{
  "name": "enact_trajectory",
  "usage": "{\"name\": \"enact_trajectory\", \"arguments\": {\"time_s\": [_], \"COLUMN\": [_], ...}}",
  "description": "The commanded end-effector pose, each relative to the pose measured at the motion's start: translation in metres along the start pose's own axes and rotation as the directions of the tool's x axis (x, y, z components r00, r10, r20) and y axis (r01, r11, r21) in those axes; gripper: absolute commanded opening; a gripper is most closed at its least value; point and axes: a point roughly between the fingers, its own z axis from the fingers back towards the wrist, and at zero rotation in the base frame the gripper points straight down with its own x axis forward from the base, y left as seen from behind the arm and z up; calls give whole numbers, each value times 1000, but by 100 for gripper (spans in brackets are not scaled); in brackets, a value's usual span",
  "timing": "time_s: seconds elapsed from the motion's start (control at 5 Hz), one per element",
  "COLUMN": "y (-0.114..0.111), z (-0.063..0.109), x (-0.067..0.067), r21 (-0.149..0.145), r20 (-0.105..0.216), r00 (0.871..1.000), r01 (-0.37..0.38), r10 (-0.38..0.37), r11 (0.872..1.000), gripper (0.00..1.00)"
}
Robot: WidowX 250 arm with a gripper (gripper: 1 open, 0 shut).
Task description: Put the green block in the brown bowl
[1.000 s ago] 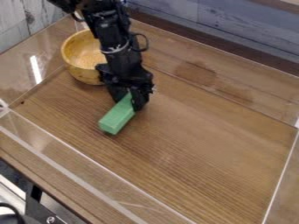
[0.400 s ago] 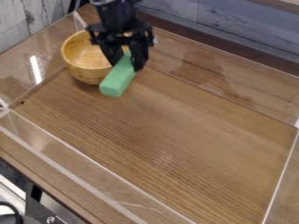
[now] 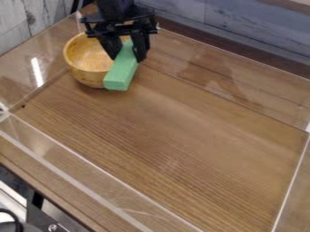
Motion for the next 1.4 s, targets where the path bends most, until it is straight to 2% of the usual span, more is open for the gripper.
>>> {"name": "enact_trajectory", "arguments": {"time_s": [0.0, 0.2, 0.6, 1.0, 1.2], "y": [3, 8, 54, 81, 83], "z": [20, 20, 27, 13, 17], "x": [11, 11, 33, 45, 56], "r21": [15, 28, 54, 42, 30], "r20": [83, 97, 122, 101, 97], "r00": [994, 987, 965, 980, 984], "r01": [-69, -134, -240, -175, -150], "r10": [68, 131, 232, 170, 146], "r11": [997, 991, 969, 984, 988], "gripper": [0, 0, 0, 0, 0]}}
